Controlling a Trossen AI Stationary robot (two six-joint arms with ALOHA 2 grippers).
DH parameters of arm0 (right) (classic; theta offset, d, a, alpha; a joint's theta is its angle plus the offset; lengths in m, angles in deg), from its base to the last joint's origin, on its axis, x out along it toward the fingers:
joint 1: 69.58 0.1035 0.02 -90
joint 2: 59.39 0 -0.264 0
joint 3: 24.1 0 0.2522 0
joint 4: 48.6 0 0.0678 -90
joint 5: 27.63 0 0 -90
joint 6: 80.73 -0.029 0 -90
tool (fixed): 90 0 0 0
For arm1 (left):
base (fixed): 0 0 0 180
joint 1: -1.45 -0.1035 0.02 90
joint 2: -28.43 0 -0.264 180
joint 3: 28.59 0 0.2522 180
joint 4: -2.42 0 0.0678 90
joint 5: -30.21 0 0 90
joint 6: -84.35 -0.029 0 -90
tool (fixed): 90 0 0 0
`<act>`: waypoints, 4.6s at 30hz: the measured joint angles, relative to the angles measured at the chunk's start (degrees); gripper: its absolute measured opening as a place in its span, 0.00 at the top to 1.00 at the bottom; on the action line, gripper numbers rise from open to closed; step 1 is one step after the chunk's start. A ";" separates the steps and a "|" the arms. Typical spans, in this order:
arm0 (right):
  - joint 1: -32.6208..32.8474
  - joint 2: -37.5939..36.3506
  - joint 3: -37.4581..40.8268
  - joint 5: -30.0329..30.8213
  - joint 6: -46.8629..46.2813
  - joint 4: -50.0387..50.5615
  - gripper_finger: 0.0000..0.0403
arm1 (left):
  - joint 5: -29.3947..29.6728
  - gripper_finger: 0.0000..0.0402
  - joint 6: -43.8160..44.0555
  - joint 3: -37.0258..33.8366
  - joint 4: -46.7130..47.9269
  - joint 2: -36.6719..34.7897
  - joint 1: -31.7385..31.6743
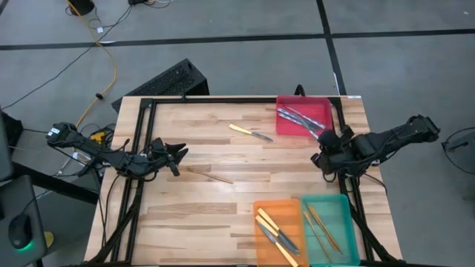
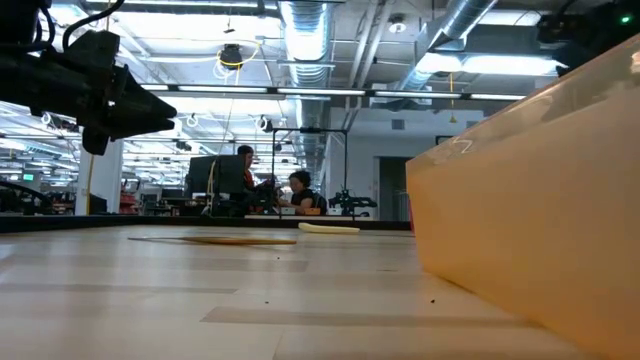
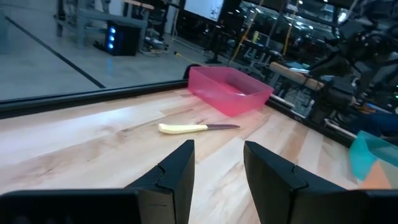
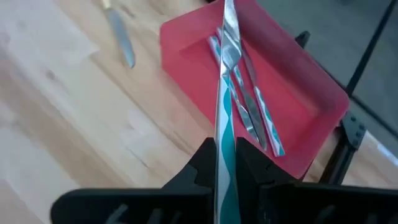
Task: Sort silverware by color (type)
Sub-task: Put the blue patterned knife into the red bin, then put the gold knife into the blue bin
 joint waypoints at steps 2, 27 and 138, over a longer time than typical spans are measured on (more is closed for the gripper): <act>-2.05 -1.06 0.00 0.26 -1.40 -0.32 0.91 | 0.83 0.70 0.12 0.00 0.00 0.00 0.00; -32.65 -1.72 10.64 -12.93 30.74 -33.02 0.90 | 2.20 0.70 -0.32 0.00 0.00 0.00 0.00; -66.54 23.61 1.66 -40.74 46.09 -39.80 0.56 | 4.47 0.70 0.83 -0.02 3.23 0.00 0.00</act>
